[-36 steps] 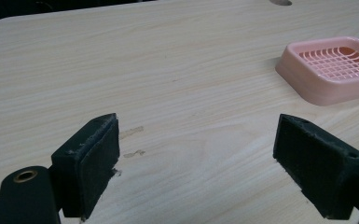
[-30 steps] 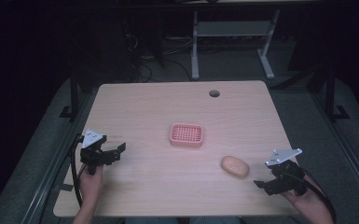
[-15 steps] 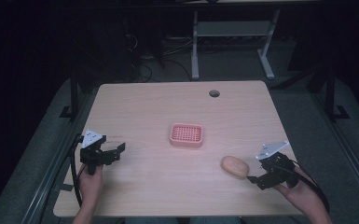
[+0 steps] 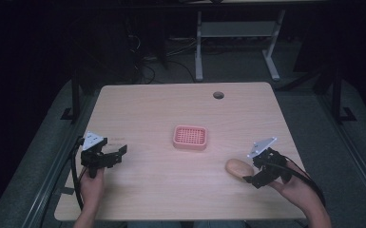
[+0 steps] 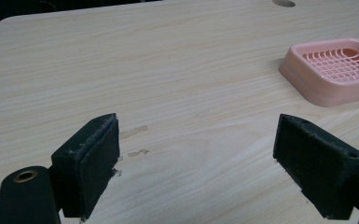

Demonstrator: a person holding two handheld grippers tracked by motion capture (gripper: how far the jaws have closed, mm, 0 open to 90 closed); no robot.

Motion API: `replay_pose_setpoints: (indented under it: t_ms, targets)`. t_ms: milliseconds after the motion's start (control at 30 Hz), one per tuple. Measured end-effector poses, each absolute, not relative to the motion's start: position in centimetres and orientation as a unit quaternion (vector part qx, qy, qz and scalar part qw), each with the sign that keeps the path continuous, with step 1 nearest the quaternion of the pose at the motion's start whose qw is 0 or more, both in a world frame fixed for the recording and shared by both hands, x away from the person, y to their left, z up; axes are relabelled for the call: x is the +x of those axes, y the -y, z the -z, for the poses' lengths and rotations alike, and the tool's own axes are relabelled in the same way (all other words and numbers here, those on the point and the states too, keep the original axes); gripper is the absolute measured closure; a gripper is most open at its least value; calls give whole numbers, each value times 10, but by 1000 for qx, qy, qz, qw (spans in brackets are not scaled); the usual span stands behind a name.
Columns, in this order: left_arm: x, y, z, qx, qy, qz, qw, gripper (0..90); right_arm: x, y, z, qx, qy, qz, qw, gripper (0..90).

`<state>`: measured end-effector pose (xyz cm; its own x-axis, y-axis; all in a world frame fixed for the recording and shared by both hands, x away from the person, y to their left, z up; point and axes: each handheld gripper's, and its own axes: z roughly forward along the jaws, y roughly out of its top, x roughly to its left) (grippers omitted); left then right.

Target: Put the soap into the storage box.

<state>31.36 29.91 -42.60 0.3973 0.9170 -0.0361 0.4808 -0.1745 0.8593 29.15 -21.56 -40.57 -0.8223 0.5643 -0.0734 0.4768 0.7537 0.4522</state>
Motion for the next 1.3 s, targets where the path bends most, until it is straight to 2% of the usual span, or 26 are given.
replay_pose_setpoints:
  t_ms: [1300]
  targets:
    - [314, -299, 426, 720, -487, -255, 424, 142, 331, 181, 439, 271, -951, -140, 48, 168]
